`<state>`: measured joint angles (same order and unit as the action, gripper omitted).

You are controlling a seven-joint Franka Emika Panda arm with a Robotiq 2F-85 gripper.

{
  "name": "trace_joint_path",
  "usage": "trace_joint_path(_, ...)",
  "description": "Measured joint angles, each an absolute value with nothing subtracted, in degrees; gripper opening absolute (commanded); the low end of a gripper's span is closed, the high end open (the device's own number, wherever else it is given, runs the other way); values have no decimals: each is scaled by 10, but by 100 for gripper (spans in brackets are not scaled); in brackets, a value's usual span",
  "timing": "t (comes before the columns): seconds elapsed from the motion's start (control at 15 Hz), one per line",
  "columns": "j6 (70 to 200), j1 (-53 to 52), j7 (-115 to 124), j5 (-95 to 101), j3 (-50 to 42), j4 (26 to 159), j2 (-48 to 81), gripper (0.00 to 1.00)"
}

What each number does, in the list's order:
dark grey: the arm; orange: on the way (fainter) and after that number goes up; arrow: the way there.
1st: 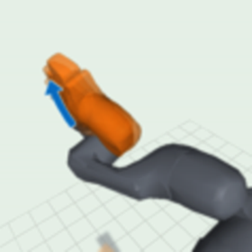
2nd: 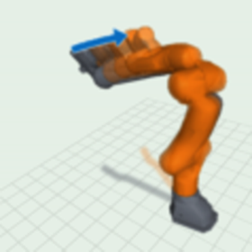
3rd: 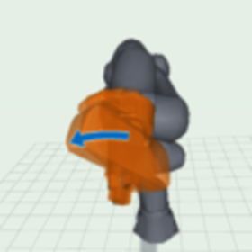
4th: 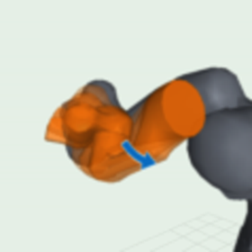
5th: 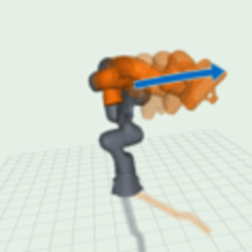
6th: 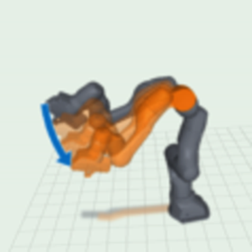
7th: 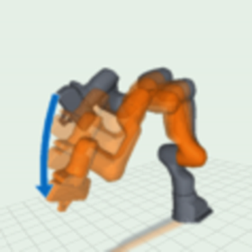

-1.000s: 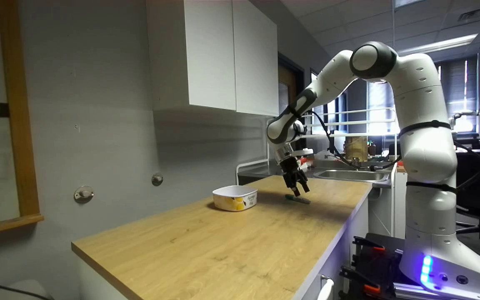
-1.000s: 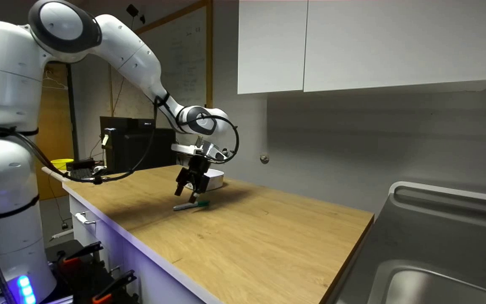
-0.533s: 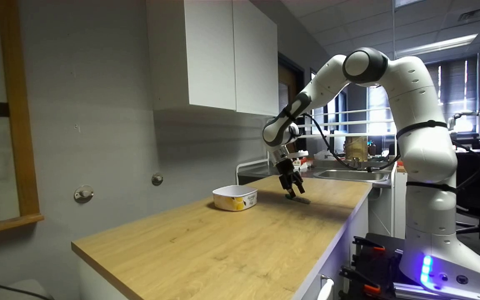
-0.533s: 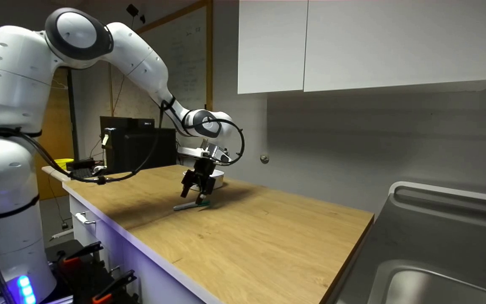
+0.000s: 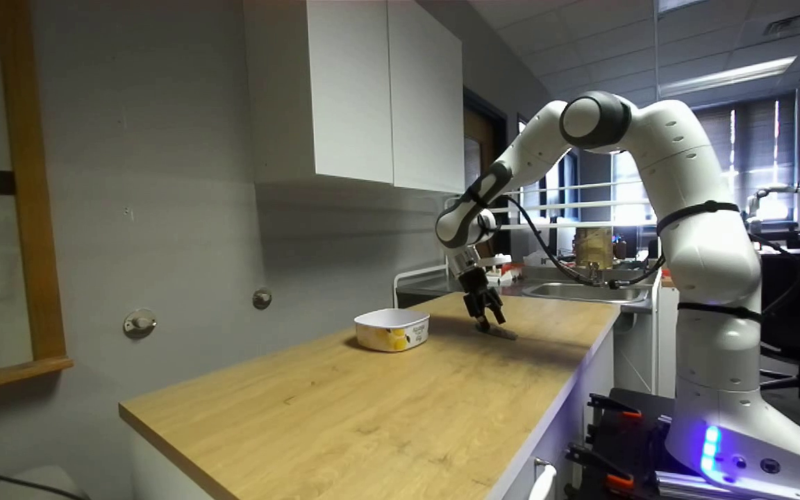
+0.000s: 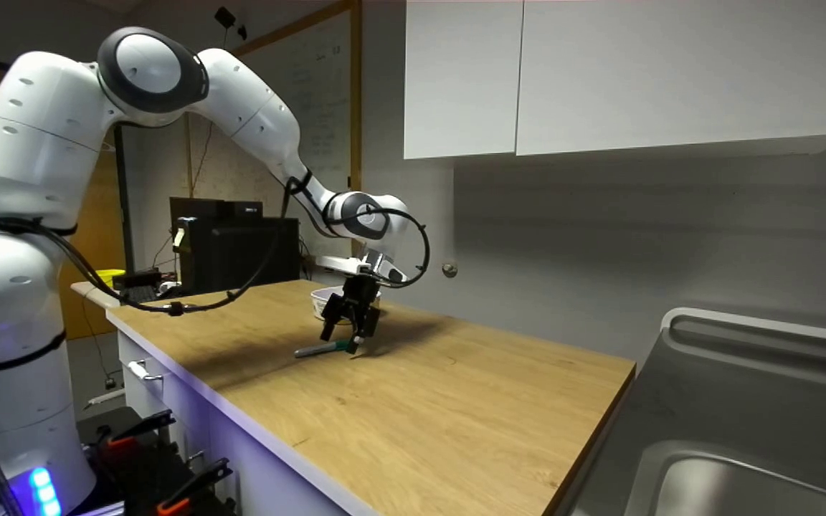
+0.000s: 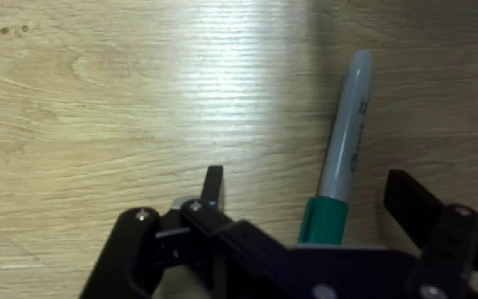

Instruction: Put the green marker in the white bowl

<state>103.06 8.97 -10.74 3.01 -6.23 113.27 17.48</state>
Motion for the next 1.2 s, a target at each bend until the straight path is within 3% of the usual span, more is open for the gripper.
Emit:
trace_joint_path(0.07, 1031, 93, -109, 30, -63, 1133, 181, 100)
trace_joint_path(0.13, 1031, 96, -109, 30, -64, 1133, 187, 75)
trace_joint_path(0.2, 1031, 98, -111, 30, -65, 1132, 191, 75)
trace_joint_path(0.87, 1030, 102, -112, 32, -72, 1124, 182, 0)
trace_joint_path(1.2, 1030, 102, -110, 34, -73, 1122, 179, 5)
